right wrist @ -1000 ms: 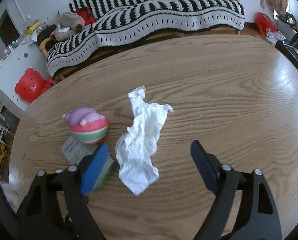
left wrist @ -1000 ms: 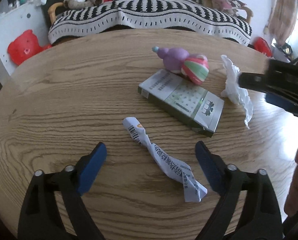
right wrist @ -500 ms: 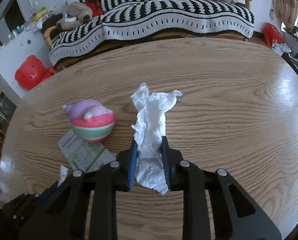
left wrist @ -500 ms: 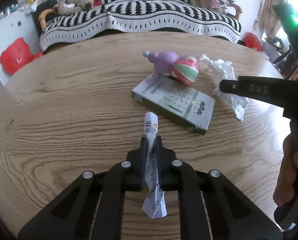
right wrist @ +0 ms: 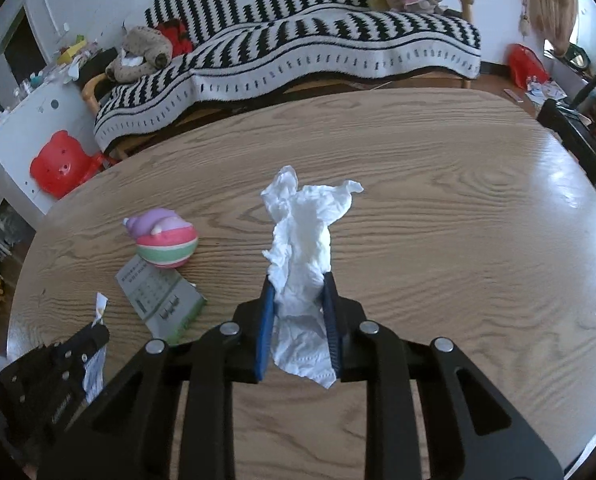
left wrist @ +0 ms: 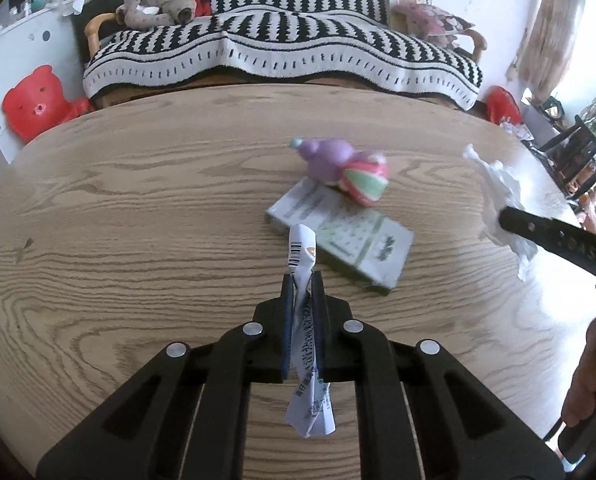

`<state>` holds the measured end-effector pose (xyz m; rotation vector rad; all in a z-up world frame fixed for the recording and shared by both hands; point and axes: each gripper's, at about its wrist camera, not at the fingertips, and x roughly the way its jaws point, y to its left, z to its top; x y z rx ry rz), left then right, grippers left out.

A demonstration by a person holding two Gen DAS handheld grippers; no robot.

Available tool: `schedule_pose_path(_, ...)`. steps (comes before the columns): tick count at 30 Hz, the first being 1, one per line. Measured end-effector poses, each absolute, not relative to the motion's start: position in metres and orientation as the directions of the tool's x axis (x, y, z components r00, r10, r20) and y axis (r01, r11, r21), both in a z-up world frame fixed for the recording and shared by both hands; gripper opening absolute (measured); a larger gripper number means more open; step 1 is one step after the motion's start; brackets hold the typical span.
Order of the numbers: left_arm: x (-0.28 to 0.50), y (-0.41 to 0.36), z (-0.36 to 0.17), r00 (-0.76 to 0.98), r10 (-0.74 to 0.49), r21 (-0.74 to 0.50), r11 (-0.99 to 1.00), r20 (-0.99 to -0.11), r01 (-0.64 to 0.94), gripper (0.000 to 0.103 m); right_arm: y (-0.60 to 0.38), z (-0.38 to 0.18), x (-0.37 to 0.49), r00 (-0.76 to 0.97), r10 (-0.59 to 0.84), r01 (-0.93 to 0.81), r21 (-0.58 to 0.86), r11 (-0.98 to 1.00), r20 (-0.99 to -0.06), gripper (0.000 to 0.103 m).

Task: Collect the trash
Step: 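Grasp the white paper strip with the left tool while the right tool grasps the white tissue, then carry the paper strip and tissue over the black bin and open both tools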

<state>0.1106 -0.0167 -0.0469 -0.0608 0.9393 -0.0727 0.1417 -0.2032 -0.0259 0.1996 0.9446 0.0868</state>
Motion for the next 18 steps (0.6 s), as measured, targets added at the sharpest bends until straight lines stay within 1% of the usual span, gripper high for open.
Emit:
schedule_pose_path(9,0.104,-0.079,-0.028,0.598,-0.171,-0.118,0.985,-0.783,0.126,0.008,-0.29,0.003,0.078,0.631,0.084,0.106,0.193,0.975,-0.771,0.023)
schedule_pose_path(18,0.072,-0.208,-0.011,0.578,-0.311,-0.127,0.933,-0.754,0.336,0.008,-0.417,0.02,-0.023,0.659,-0.048,0.283,0.188,0.941,-0.75,0.023)
